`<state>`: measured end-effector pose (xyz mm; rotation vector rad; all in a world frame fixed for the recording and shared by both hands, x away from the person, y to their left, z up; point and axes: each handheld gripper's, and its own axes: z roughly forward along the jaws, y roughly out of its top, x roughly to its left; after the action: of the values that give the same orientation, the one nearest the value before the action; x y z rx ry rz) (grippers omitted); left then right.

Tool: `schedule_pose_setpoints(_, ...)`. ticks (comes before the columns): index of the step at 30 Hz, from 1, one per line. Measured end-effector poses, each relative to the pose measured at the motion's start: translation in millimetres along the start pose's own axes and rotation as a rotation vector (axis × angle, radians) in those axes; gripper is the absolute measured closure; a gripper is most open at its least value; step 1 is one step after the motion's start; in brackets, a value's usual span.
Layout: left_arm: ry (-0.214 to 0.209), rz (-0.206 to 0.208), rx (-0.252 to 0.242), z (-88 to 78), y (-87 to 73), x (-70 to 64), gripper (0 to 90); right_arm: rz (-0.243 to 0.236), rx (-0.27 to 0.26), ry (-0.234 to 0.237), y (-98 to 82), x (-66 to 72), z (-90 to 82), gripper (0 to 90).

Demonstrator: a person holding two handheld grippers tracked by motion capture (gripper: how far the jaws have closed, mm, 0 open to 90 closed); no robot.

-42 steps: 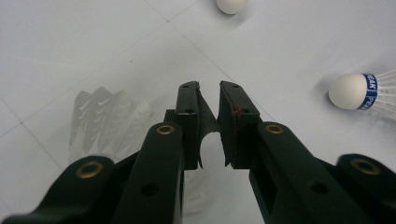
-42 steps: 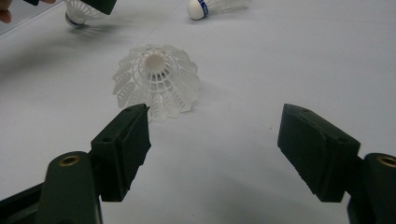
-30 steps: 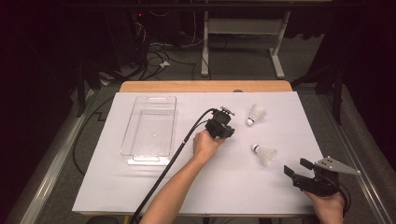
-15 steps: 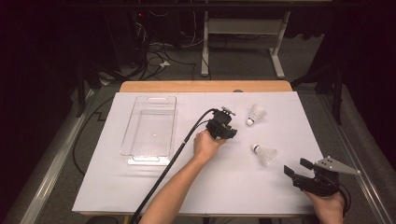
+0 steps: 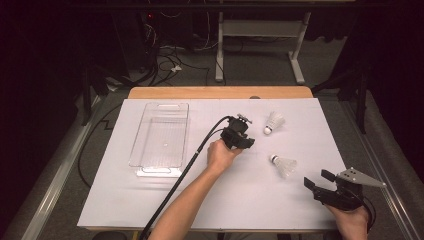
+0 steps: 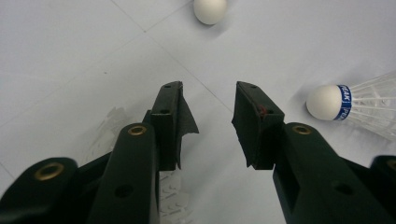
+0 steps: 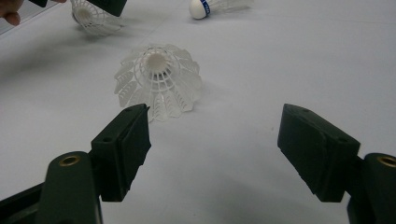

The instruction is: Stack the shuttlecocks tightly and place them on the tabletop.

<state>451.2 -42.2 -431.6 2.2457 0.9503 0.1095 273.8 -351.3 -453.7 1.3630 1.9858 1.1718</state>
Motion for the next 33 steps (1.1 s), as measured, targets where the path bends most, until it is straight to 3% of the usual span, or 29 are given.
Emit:
schedule_pose_setpoints(16, -0.006, 0.014, -0.017, -8.8, 1.5, -3.0, 54.9, -0.002, 0.001, 0.000, 0.0, 0.3, 0.3, 25.5)
schedule_pose_setpoints(33, -0.003, 0.019, -0.010, -9.1, 0.9, -4.2, 52.9, -0.003, 0.000, -0.001, 0.1, 0.4, 0.2, 25.6)
